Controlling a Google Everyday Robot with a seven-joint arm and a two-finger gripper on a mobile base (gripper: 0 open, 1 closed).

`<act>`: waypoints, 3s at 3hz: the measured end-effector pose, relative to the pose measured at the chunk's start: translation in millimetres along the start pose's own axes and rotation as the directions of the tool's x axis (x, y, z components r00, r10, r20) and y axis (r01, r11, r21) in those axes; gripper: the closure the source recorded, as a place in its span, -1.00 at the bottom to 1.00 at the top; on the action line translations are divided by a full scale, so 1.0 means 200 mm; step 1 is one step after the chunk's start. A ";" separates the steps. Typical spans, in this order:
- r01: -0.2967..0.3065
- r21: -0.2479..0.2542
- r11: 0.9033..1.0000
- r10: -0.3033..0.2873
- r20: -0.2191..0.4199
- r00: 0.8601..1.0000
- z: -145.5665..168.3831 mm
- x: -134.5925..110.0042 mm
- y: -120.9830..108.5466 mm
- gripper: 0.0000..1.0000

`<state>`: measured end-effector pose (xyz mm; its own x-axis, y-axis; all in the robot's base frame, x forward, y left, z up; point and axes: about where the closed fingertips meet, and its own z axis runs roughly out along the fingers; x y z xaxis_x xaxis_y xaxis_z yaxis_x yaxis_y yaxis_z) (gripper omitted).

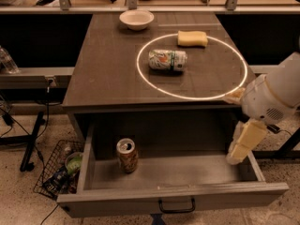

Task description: Pick orange can from top drawer and place on counter

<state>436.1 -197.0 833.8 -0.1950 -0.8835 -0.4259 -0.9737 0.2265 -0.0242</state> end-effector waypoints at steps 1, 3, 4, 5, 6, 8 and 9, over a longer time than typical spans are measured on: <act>0.028 -0.054 0.998 -0.023 0.094 0.995 0.24 0.03 0.02 -1.00; 0.035 -0.057 0.998 -0.030 0.097 0.995 0.25 0.03 0.02 -1.00; 0.023 -0.061 0.998 -0.013 0.154 0.988 0.37 -0.04 0.02 -1.00; 0.013 -0.083 0.996 0.008 0.250 0.968 0.58 -0.17 0.00 -1.00; 0.006 -0.126 0.992 0.033 0.306 0.951 0.77 -0.24 -0.01 -1.00; 0.023 -0.199 0.980 0.071 0.455 0.888 1.03 -0.37 0.08 -1.00; 0.036 -0.189 0.981 0.073 0.537 0.840 1.10 -0.48 0.10 -1.00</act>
Offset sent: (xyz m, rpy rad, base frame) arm 0.0005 0.0128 -0.0409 0.0885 0.0158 0.0442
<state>460.3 -17.9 674.6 -0.1712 -0.5057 -0.8455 -0.9848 0.1133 0.1317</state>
